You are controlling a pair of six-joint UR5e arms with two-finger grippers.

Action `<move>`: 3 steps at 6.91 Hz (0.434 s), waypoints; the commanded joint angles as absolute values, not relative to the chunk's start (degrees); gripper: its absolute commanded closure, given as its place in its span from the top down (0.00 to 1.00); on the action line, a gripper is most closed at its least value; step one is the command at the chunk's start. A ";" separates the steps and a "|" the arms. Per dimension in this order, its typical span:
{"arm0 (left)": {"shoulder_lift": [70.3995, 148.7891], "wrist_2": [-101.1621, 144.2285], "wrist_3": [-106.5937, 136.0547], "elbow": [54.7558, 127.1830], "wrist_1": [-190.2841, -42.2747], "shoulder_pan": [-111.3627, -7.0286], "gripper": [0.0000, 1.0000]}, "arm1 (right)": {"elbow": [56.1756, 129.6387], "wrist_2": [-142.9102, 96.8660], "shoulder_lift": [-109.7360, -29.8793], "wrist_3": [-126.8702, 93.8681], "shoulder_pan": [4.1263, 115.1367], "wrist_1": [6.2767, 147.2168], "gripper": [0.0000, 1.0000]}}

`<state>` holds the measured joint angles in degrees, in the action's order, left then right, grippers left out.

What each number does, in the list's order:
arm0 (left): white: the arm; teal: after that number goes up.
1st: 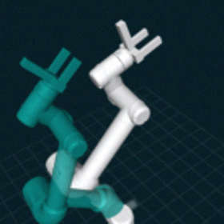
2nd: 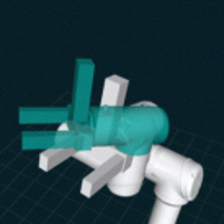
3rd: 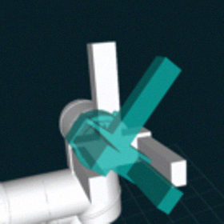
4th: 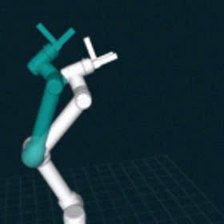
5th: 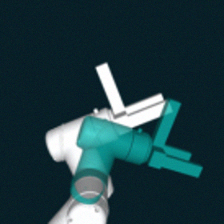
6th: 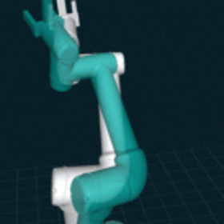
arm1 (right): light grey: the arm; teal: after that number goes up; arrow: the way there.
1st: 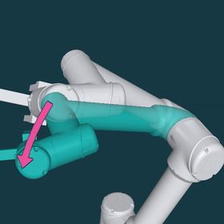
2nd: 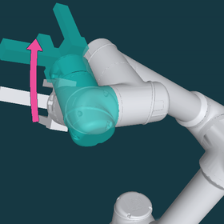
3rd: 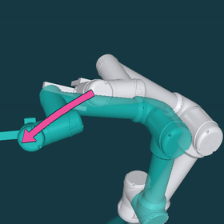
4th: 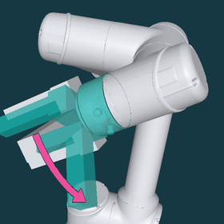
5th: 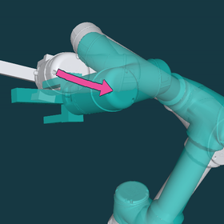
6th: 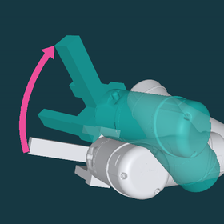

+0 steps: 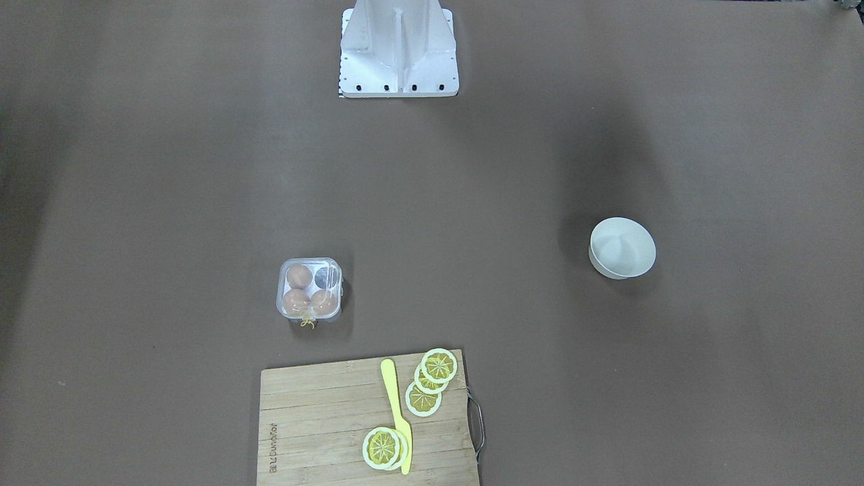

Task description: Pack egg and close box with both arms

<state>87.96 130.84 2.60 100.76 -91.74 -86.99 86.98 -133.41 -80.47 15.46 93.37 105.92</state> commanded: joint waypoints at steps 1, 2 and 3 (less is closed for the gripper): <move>85.62 130.96 2.38 99.58 -91.85 -87.27 0.98 | 87.01 -133.33 -80.68 15.12 93.52 106.00 1.00; 85.34 131.04 2.29 99.58 -91.76 -90.15 0.98 | 86.92 -133.33 -80.68 15.12 93.52 106.00 1.00; 85.52 131.04 2.46 99.93 -91.67 -90.26 0.98 | 87.01 -133.42 -80.68 15.12 93.52 106.00 1.00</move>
